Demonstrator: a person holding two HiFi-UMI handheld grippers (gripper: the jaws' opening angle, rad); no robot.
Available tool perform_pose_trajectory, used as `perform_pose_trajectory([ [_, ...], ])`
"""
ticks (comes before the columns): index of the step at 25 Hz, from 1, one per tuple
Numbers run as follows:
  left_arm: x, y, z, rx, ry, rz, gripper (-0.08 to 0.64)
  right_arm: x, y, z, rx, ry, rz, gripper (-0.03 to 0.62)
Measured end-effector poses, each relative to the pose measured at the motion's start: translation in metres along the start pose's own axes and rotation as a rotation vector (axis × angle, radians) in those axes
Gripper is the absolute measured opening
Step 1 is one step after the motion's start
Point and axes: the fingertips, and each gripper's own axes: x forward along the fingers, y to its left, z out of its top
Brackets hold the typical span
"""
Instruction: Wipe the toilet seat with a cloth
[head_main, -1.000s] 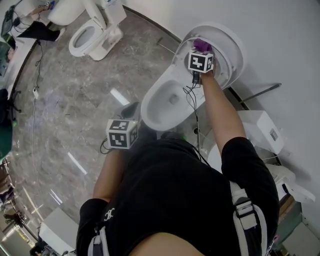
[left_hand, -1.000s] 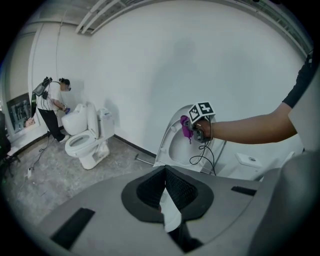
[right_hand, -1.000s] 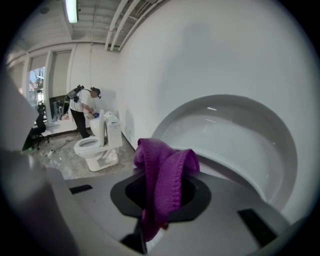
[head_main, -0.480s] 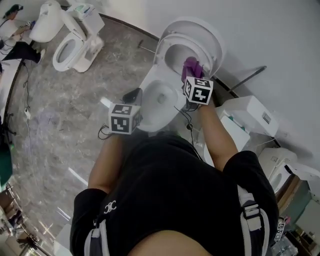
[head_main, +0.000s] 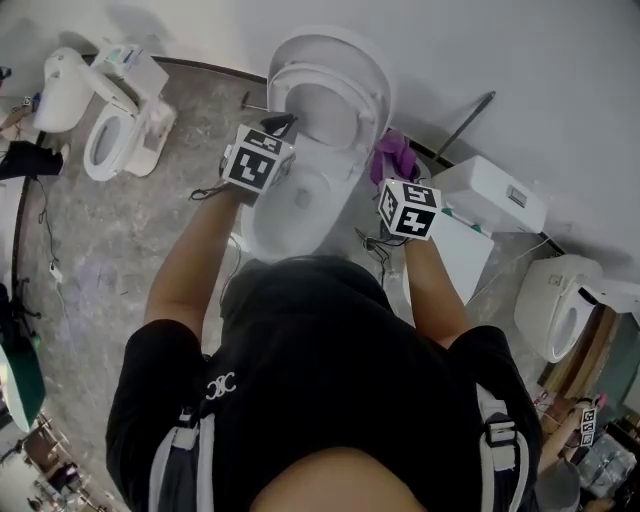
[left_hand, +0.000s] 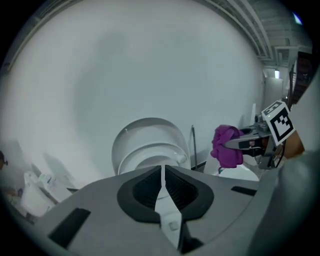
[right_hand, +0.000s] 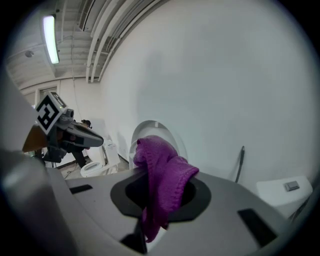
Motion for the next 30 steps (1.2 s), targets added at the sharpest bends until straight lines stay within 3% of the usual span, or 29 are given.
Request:
perform_pose_trajectory([
  [4,0.037,0.014,0.025,0.215,0.077,0.001,0.008,-0.017,-0.022,-0.009,0.040,0.001,-0.034,0.054],
  [8,0.072,0.026,0.035,0.489,0.189,0.008,0.105,-0.031,-0.037,-0.021,0.054,0.009,-0.063,0.055],
  [12,0.108,0.029,0.050,0.732,0.252,0.019,0.140,-0.042,-0.055,-0.032,0.039,0.018,-0.095,0.055],
  [18,0.143,0.046,0.055,0.892,0.367,0.051,0.138,-0.057,-0.076,-0.041,0.071,0.020,-0.147,0.055],
  [21,0.154,0.042,0.043,0.900,0.411,0.026,0.138,-0.067,-0.091,-0.049,0.086,0.035,-0.176,0.055],
  [25,0.164,0.043,0.046,0.910,0.412,0.050,0.137,-0.075,-0.106,-0.059,0.106,0.048,-0.201,0.055],
  [30,0.163,0.044,0.046,1.003,0.415,0.101,0.077,-0.074,-0.109,-0.068,0.126,0.079,-0.199,0.055],
])
